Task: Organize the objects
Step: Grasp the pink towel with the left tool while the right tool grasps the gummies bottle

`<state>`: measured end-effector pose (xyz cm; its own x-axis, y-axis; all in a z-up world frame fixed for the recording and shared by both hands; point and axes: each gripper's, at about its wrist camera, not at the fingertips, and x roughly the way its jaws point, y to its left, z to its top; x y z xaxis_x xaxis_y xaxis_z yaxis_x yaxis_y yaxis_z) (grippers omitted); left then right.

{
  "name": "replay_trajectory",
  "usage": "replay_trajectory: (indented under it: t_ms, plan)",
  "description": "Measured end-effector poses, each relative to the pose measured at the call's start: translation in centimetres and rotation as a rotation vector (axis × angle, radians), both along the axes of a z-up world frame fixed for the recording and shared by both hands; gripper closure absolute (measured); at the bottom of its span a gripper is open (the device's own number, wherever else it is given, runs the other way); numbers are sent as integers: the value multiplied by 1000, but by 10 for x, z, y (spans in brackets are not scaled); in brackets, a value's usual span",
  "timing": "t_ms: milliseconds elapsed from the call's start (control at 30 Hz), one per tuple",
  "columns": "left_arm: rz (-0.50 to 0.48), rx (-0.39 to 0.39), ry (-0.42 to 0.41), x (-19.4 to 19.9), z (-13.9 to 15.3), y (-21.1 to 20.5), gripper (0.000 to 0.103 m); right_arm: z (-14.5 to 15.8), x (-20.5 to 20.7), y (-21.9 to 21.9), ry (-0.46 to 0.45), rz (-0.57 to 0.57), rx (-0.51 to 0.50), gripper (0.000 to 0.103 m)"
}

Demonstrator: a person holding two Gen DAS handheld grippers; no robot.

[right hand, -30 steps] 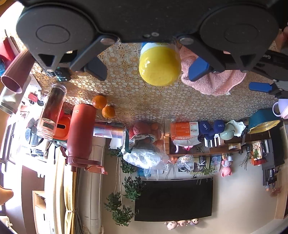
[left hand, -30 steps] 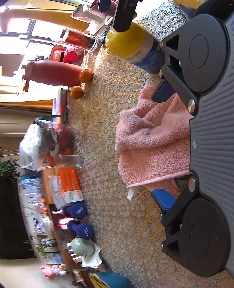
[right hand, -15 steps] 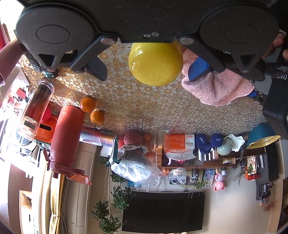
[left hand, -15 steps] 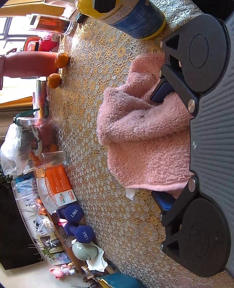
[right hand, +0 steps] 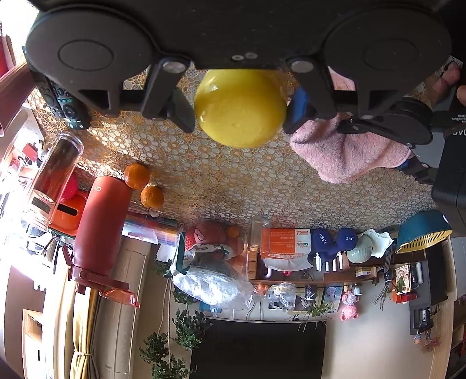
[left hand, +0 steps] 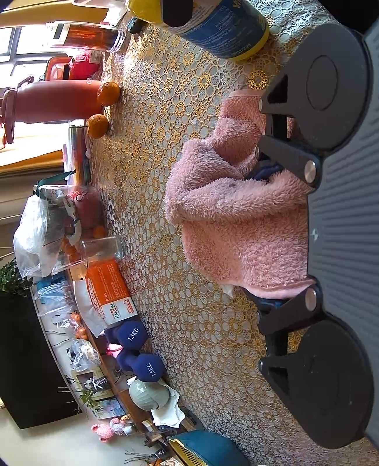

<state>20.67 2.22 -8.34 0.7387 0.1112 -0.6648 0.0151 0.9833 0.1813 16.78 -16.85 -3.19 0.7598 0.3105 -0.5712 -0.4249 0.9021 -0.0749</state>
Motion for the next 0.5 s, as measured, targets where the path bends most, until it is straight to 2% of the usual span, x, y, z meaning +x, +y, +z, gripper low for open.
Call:
replay_trajectory:
  t_ms: [133, 300, 500]
  plan:
    - [7, -23, 0, -3, 6, 1, 42, 0, -1, -12, 7, 3, 33, 41]
    - [-38, -91, -27, -17, 29, -6, 43, 0, 6, -42, 55, -44, 148, 41]
    - [-111, -262, -48, -34, 69, -23, 43, -5, 9, -79, 103, -90, 278, 41]
